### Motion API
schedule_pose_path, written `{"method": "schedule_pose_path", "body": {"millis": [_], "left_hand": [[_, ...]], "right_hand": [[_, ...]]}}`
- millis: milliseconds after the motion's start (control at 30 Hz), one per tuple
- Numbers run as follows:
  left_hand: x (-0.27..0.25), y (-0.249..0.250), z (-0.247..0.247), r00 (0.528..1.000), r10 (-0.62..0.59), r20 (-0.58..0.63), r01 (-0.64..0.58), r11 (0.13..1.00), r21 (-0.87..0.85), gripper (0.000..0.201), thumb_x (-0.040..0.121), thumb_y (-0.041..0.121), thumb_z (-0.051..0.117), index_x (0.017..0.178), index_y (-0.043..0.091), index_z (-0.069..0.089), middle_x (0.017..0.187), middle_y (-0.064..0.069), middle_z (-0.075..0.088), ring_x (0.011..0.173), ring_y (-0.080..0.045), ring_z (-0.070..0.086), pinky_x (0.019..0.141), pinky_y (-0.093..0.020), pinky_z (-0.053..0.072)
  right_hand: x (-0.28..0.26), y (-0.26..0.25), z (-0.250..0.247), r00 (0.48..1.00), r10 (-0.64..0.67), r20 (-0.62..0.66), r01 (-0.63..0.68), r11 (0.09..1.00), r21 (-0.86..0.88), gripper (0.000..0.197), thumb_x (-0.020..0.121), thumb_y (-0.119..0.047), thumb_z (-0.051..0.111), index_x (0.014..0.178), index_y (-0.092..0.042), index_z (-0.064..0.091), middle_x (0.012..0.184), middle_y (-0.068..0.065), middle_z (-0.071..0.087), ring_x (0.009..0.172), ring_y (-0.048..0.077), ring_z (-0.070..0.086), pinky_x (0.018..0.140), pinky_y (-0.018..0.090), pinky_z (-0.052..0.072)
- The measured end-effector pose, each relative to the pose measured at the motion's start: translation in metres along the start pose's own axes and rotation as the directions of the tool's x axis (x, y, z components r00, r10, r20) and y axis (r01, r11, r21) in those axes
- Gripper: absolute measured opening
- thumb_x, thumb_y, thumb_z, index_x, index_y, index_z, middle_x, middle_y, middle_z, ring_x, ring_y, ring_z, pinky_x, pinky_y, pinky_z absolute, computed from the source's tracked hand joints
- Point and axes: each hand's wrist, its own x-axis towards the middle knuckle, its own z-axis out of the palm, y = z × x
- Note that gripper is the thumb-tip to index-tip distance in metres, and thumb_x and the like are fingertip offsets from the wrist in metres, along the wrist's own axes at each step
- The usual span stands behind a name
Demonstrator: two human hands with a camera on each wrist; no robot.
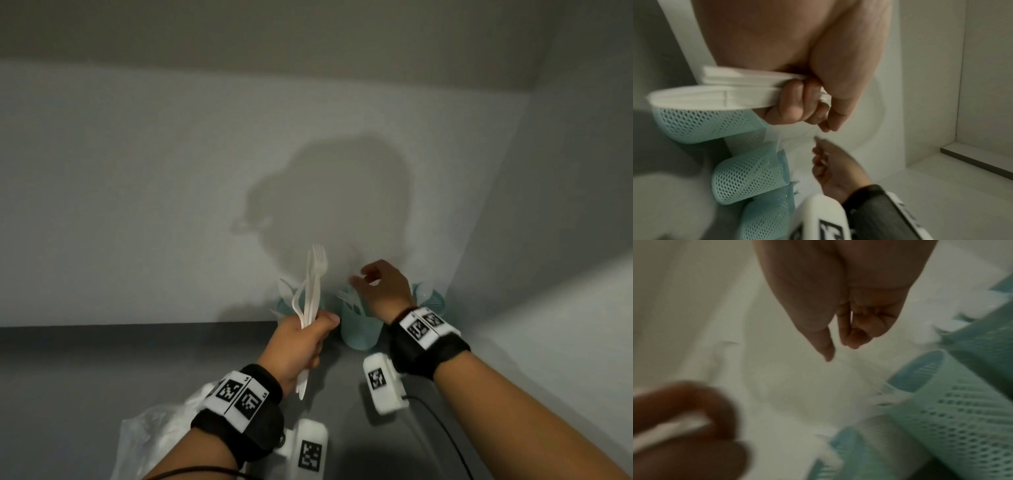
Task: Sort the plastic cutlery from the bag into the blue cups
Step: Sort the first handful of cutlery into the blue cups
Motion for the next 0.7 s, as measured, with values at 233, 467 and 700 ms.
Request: {"method": "schedule_pose_path", "body": {"millis": [233,467,700], "left_hand": [[-0.036,0.01,0.031,0.987,0.096,0.128,-0.094,0.995,-0.015,0.014,0.092,0.006,0.049,0.098,0.01,0.062,0.046,0.009,0.027,0.039,-0.004,0.022,0.036,-0.016,0.021],[-0.085,0.008,0.052,0.95,0.026,0.311,0.055,0.966,-0.251,0.018,0.093,0.008,0.035,0.083,0.01,0.049,0.059,-0.001,0.041,0.044,-0.008,0.028,0.045,-0.023,0.022],[-0.106,0.0,0.06,0.947,0.1,0.304,-0.075,0.993,-0.094,0.025,0.102,0.018,0.035,0.092,0.007,0.054,0.068,-0.007,0.052,0.049,-0.011,0.048,0.051,-0.025,0.047]], "right_hand": [[-0.097,-0.042,-0.044,0.902,-0.184,0.39,0.017,0.919,0.394,0.017,0.087,-0.011,0.064,0.097,0.001,0.068,0.044,-0.018,0.06,0.04,-0.008,0.051,0.042,0.004,0.037],[-0.136,-0.026,-0.074,0.923,-0.09,0.375,-0.067,0.92,0.385,0.017,0.086,-0.014,0.065,0.093,0.0,0.069,0.056,-0.003,0.058,0.041,0.0,0.043,0.041,0.012,0.03],[-0.161,-0.022,-0.078,0.944,-0.12,0.306,-0.039,0.884,0.467,0.021,0.092,-0.009,0.055,0.096,0.012,0.057,0.059,0.013,0.053,0.036,0.004,0.05,0.04,0.013,0.04]]}}
